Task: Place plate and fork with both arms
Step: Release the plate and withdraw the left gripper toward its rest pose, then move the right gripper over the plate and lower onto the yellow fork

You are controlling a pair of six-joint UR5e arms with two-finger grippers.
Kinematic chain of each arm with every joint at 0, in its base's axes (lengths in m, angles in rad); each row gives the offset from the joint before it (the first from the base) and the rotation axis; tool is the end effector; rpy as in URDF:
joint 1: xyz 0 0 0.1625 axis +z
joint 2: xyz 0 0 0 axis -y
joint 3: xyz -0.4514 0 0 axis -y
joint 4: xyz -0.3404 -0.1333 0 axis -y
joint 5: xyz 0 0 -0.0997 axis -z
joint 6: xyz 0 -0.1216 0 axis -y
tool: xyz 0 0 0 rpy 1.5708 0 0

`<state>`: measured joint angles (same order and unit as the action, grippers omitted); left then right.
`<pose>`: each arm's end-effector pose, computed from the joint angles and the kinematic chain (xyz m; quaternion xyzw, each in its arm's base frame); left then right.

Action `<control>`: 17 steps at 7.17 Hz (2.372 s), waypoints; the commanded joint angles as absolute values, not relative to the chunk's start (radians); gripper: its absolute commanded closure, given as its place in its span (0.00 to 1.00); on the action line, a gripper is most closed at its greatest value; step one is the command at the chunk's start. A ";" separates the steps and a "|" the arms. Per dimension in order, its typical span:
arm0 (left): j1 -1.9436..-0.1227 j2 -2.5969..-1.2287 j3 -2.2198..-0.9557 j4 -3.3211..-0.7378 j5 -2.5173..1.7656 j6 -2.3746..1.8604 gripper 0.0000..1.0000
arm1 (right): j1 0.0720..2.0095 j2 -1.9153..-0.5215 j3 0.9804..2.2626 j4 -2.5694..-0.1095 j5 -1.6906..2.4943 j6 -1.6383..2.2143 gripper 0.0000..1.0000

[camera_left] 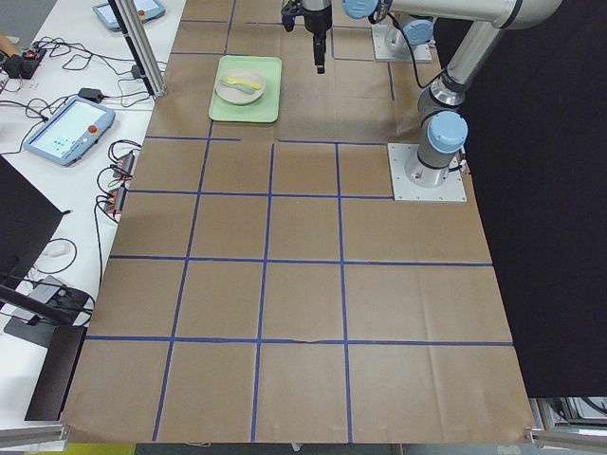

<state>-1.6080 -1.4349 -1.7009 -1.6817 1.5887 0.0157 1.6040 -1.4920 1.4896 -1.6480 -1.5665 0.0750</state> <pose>-0.1446 -0.3605 0.4803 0.0269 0.9982 0.0524 0.0095 0.1498 -0.4803 0.5000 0.0208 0.9990 -0.0396 0.0043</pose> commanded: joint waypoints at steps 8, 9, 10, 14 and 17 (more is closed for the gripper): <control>-1.529 -1.410 -1.733 -1.646 1.588 0.021 0.00 | 1.805 -1.008 1.109 -1.713 -1.572 0.368 0.00; -1.531 -1.410 -1.735 -1.646 1.588 0.021 0.00 | 1.807 -0.980 1.108 -1.729 -1.569 0.379 0.01; -1.531 -1.408 -1.736 -1.646 1.588 0.021 0.00 | 1.809 -0.962 1.108 -1.745 -1.569 0.383 0.10; -1.531 -1.408 -1.738 -1.646 1.588 0.021 0.00 | 1.810 -0.916 1.109 -1.765 -1.568 0.380 0.30; -1.531 -1.408 -1.738 -1.646 1.586 0.021 0.00 | 1.838 -0.855 1.109 -1.860 -1.578 0.384 0.34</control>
